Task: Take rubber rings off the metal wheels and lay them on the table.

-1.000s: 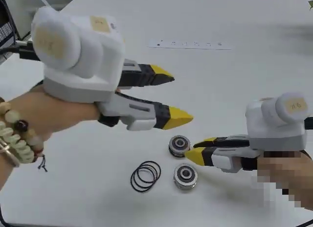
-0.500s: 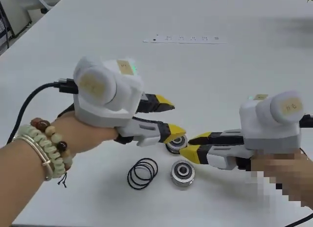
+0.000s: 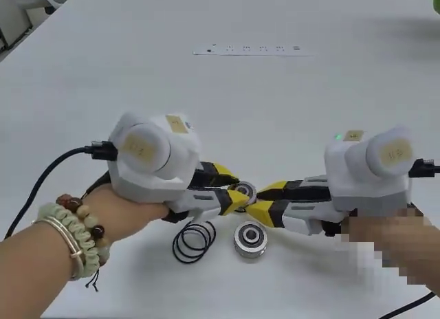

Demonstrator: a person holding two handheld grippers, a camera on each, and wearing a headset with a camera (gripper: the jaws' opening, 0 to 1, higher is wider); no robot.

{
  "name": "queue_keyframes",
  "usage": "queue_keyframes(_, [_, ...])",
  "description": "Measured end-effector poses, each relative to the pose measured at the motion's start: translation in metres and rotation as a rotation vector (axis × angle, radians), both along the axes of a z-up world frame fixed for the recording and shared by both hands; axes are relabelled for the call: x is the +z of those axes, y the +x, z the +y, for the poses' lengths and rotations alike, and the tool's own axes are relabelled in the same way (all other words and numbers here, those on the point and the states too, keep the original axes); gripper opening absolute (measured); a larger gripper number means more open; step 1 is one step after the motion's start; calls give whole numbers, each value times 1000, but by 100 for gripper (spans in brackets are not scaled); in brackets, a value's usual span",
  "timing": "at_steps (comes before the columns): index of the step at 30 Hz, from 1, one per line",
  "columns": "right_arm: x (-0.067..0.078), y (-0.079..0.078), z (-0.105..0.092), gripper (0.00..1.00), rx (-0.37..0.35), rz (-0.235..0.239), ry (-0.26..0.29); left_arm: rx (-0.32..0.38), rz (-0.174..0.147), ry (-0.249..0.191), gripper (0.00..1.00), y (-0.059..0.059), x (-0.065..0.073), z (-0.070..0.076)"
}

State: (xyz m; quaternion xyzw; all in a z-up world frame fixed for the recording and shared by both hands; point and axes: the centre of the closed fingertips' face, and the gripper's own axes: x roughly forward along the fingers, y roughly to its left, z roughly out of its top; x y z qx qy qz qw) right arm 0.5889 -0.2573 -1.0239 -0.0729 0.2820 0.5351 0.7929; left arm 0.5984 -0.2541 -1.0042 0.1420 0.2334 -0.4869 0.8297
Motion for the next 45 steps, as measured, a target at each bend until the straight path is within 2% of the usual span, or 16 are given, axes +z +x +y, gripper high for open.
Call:
queue_keyframes(1, [-1,1,0,14,-1,-2,-2,3,3,6,16,0,-1,1])
queue_keyframes(4, [-1,1,-1,12,-5,-5,-2,33,32,-17,15,2,-2,2])
queue_keyframes(6, [-1,0,0,12,-5,-10,-4,38,37,-25,15,3,-2,4])
queue_keyframes(8, [-2,0,0,12,-4,-16,-6,31,23,-14,15,3,-3,4])
queue_keyframes(14, [-3,0,0,11,-6,-13,-6,41,26,-21,14,4,-4,6])
queue_keyframes(20, [-2,1,-2,2,-17,-6,1,45,29,-26,14,4,-4,6])
queue_keyframes(30, [-3,3,-2,1,-59,7,-19,64,38,-26,14,4,-3,6])
queue_keyframes(32, [-3,3,-2,0,-82,51,-7,65,37,-26,14,3,-3,6])
queue_keyframes(35, [-4,4,-2,0,-98,87,1,69,35,-27,14,3,-3,6])
queue_keyframes(41, [-5,6,-4,0,-179,231,101,72,32,-29,14,3,-3,6])
queue_keyframes(45, [-5,7,-5,0,-196,246,114,72,31,-28,14,3,-3,5])
